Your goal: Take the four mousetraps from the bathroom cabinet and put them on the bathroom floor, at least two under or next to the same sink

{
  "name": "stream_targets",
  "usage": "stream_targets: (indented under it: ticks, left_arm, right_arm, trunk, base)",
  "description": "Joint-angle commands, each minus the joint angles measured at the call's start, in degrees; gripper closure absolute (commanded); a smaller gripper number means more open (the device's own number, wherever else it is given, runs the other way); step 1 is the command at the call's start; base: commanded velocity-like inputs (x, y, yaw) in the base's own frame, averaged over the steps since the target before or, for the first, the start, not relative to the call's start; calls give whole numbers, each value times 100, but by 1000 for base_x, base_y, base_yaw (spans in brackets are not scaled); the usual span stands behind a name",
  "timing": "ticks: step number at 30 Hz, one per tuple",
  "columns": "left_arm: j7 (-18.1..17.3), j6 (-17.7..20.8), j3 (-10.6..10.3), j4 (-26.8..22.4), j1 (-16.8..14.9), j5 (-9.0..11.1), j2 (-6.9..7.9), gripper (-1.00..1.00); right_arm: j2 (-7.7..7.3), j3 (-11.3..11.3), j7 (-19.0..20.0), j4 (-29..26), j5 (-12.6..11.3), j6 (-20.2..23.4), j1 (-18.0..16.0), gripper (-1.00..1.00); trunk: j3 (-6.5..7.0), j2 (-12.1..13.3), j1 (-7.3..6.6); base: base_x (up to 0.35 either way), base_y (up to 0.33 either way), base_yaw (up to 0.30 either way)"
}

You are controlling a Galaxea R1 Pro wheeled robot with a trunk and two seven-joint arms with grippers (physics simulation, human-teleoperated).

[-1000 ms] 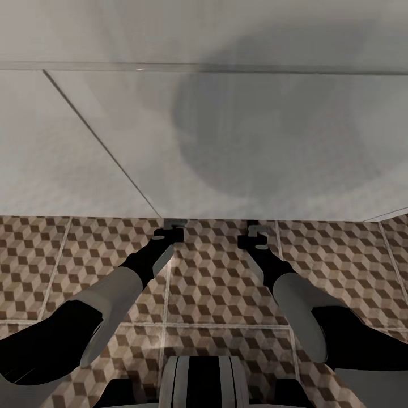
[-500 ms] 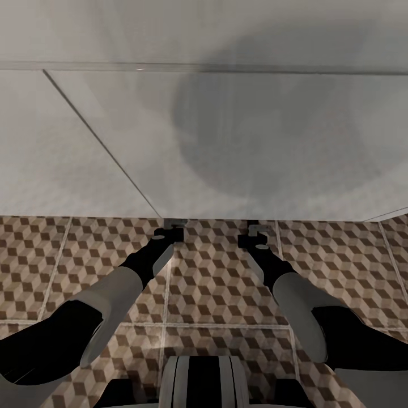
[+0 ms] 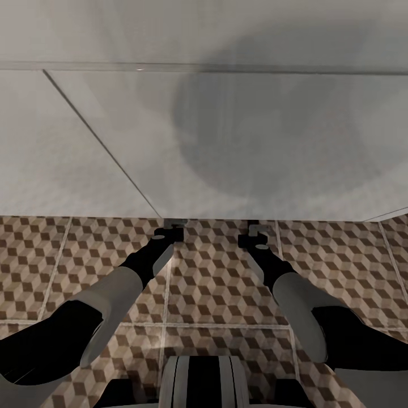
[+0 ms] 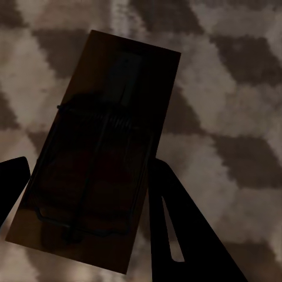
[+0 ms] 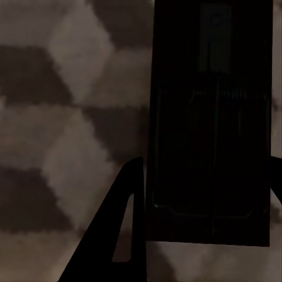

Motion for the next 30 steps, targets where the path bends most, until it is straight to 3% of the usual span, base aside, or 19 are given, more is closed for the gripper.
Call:
stream_targets:
  ticks: [1,30]
  left_arm:
    - [55,27,-49,-11,-2,40,5,100]
    - [103,36,-42,-8,-2,49,-10,100]
  right_arm:
    - [4,3,-24,-2,30,3,-1,100]
    - [2,17,-33,29,3,-165,-1,100]
  trunk:
    - [-3,-1,-1]
    - [-3,-1,-1]
  base:
    - [0,0,0]
    - [27,0,0]
